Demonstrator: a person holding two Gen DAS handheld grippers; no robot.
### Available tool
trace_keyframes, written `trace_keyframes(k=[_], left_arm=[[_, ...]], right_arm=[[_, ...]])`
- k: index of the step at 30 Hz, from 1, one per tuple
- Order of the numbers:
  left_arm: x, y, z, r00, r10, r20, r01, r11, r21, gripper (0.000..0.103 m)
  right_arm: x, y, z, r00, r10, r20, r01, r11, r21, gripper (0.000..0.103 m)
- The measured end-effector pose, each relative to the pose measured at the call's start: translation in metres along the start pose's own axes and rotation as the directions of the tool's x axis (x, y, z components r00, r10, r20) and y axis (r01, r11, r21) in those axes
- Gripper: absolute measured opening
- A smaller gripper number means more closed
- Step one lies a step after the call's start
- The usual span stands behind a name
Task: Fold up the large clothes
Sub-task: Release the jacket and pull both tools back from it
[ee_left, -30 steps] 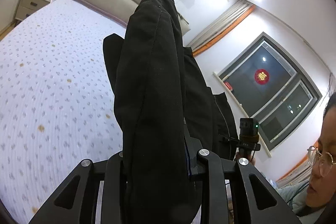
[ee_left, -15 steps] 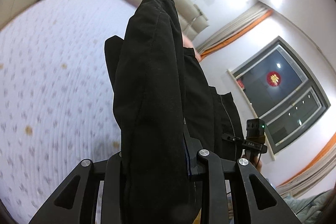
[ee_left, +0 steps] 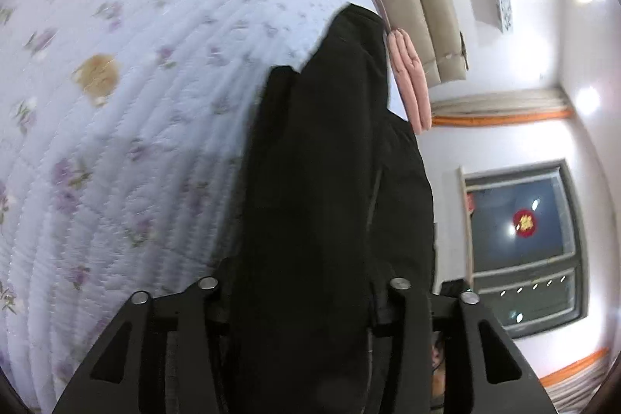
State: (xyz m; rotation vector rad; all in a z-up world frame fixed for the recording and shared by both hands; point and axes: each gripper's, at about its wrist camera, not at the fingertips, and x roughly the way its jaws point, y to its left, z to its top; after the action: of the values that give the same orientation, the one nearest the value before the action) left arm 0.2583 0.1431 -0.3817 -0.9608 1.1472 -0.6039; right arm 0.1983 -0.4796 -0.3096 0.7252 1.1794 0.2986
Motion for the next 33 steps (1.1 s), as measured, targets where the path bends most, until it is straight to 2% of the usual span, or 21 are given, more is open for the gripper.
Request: trace_keyframes(k=[1, 3, 6, 7, 9, 10, 12, 13, 14, 15, 16, 17, 18, 19, 21, 23, 25, 26, 28, 30, 33], left_arm=[[-0.005, 0.002, 0.001, 1.0, 0.012, -0.001, -0.012, 1.0, -0.019, 0.061], [-0.018, 0.0, 0.001, 0.999, 0.038, 0.012, -0.037, 0.999, -0.014, 0.061], [-0.05, -0.016, 0.003, 0.984, 0.171, 0.043, -0.173, 0.983, 0.062, 0.061], [-0.062, -0.024, -0.001, 0.973, 0.221, 0.066, -0.226, 0.969, 0.099, 0.061], [-0.082, -0.045, -0.008, 0.934, 0.333, 0.126, -0.351, 0.921, 0.171, 0.061], [-0.091, -0.06, -0.017, 0.904, 0.39, 0.173, -0.421, 0.884, 0.206, 0.061], [-0.102, -0.087, -0.036, 0.851, 0.457, 0.259, -0.517, 0.815, 0.261, 0.061], [-0.105, -0.097, -0.044, 0.836, 0.468, 0.286, -0.54, 0.796, 0.275, 0.061], [-0.106, -0.109, -0.053, 0.83, 0.463, 0.312, -0.547, 0.784, 0.294, 0.061], [-0.105, -0.126, -0.069, 0.839, 0.433, 0.33, -0.532, 0.781, 0.327, 0.061], [-0.098, -0.14, -0.081, 0.849, 0.415, 0.328, -0.519, 0.775, 0.361, 0.061], [-0.089, -0.152, -0.09, 0.85, 0.411, 0.328, -0.518, 0.765, 0.383, 0.061], [-0.075, -0.165, -0.097, 0.849, 0.417, 0.326, -0.524, 0.748, 0.407, 0.062], [-0.057, -0.174, -0.104, 0.842, 0.436, 0.318, -0.538, 0.722, 0.435, 0.062], [-0.023, -0.178, -0.111, 0.804, 0.511, 0.303, -0.593, 0.66, 0.461, 0.062], [0.016, -0.168, -0.115, 0.745, 0.598, 0.297, -0.658, 0.583, 0.477, 0.062], [0.046, -0.149, -0.116, 0.692, 0.669, 0.271, -0.699, 0.525, 0.486, 0.063], [0.051, -0.144, -0.116, 0.682, 0.678, 0.274, -0.708, 0.518, 0.48, 0.064], [0.054, -0.139, -0.113, 0.676, 0.686, 0.268, -0.713, 0.519, 0.472, 0.065], [0.051, -0.141, -0.109, 0.678, 0.692, 0.248, -0.711, 0.531, 0.462, 0.065], [0.04, -0.148, -0.11, 0.673, 0.692, 0.261, -0.714, 0.517, 0.472, 0.065]], right_arm=[[-0.001, -0.009, -0.001, 1.0, 0.005, 0.0, -0.005, 0.999, 0.044, 0.071], [-0.015, -0.016, -0.013, 1.0, 0.026, 0.005, -0.026, 0.996, 0.09, 0.072], [-0.041, -0.023, -0.019, 0.999, -0.023, 0.036, 0.018, 0.992, 0.127, 0.074], [-0.04, 0.004, -0.03, 0.997, -0.062, 0.047, 0.056, 0.991, 0.12, 0.076], [-0.061, 0.023, -0.041, 0.971, -0.222, 0.084, 0.216, 0.974, 0.071, 0.077], [-0.073, 0.038, -0.05, 0.945, -0.305, 0.122, 0.303, 0.952, 0.037, 0.077], [-0.084, 0.06, -0.063, 0.905, -0.39, 0.169, 0.393, 0.919, 0.021, 0.076], [-0.091, 0.074, -0.071, 0.885, -0.419, 0.202, 0.425, 0.905, 0.016, 0.076], [-0.105, 0.075, -0.077, 0.87, -0.431, 0.239, 0.441, 0.898, 0.015, 0.076], [-0.111, 0.094, -0.084, 0.861, -0.426, 0.279, 0.441, 0.897, 0.01, 0.076], [-0.112, 0.113, -0.089, 0.858, -0.41, 0.31, 0.432, 0.902, -0.003, 0.076], [-0.132, 0.095, -0.099, 0.857, -0.399, 0.326, 0.426, 0.905, -0.014, 0.076], [-0.128, 0.109, -0.104, 0.858, -0.392, 0.332, 0.423, 0.906, -0.023, 0.076], [-0.114, 0.123, -0.104, 0.868, -0.39, 0.307, 0.421, 0.907, -0.037, 0.076], [-0.083, 0.128, -0.108, 0.881, -0.396, 0.26, 0.422, 0.905, -0.05, 0.075], [-0.056, 0.127, -0.108, 0.879, -0.431, 0.204, 0.451, 0.89, -0.065, 0.074], [-0.022, 0.127, -0.111, 0.841, -0.517, 0.159, 0.535, 0.838, -0.108, 0.077], [-0.008, 0.121, -0.113, 0.817, -0.556, 0.152, 0.574, 0.809, -0.126, 0.077], [0.003, 0.119, -0.116, 0.794, -0.587, 0.155, 0.606, 0.784, -0.134, 0.079], [0.002, 0.12, -0.115, 0.789, -0.595, 0.152, 0.613, 0.778, -0.136, 0.079], [-0.009, 0.12, -0.112, 0.796, -0.592, 0.126, 0.604, 0.79, -0.104, 0.079]])
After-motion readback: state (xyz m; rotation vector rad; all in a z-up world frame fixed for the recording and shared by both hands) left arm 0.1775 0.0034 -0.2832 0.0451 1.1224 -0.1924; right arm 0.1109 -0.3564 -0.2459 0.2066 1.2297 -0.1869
